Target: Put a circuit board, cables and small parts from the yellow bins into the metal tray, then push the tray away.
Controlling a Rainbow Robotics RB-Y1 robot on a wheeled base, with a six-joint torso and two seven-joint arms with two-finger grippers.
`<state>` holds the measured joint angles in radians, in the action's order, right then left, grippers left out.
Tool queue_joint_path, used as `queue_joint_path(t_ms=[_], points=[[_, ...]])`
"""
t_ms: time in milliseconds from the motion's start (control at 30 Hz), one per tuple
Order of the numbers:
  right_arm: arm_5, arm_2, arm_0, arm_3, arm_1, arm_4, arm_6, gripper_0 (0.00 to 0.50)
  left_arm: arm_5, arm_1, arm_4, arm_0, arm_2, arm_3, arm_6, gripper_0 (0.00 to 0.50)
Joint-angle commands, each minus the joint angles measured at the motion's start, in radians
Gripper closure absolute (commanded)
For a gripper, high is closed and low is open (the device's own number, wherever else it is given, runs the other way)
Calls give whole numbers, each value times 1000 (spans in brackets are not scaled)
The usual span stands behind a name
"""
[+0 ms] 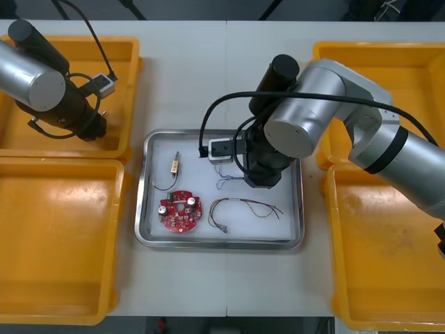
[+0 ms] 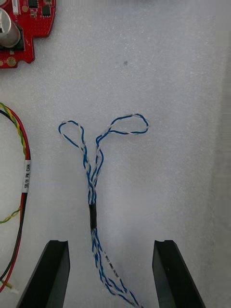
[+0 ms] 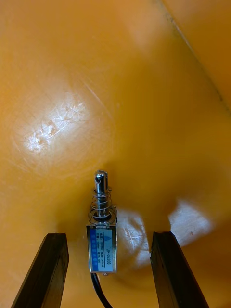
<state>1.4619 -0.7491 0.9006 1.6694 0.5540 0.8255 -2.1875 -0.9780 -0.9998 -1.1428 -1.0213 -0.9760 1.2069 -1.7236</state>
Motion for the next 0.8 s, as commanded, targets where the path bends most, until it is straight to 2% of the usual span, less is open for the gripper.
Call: queue_joint_path(t_ms=[33,167,200,300,333,367,400,700,800], points=[[77,106,6,98,27,18,60,0,13,12,-20,-45,-7,-10,-27,0],[163,172,6,155,52,50,132,0,13,12,-31,-46,-7,-12,-33,5],[173,180,6,164,56,57,149,0,15,12,-32,-45,-9,-13,-33,38],[252,231,6,227,86,80,245,0,18,12,-32,-46,-9,-12,-36,347],[264,243,4,236,92,84,262,0,18,12,-32,-45,-7,-13,-36,404],[288,258,6,248,99,95,299,0,19,12,-32,-46,-9,-13,-34,482],[313,277,4,257,109,106,334,0,21,12,-32,-45,-7,-15,-34,500],[454,378,0,265,170,136,543,0,44,12,-34,-46,-7,-24,-36,500],[458,415,-12,265,190,132,601,0,50,7,-35,-53,-6,-23,-36,500]])
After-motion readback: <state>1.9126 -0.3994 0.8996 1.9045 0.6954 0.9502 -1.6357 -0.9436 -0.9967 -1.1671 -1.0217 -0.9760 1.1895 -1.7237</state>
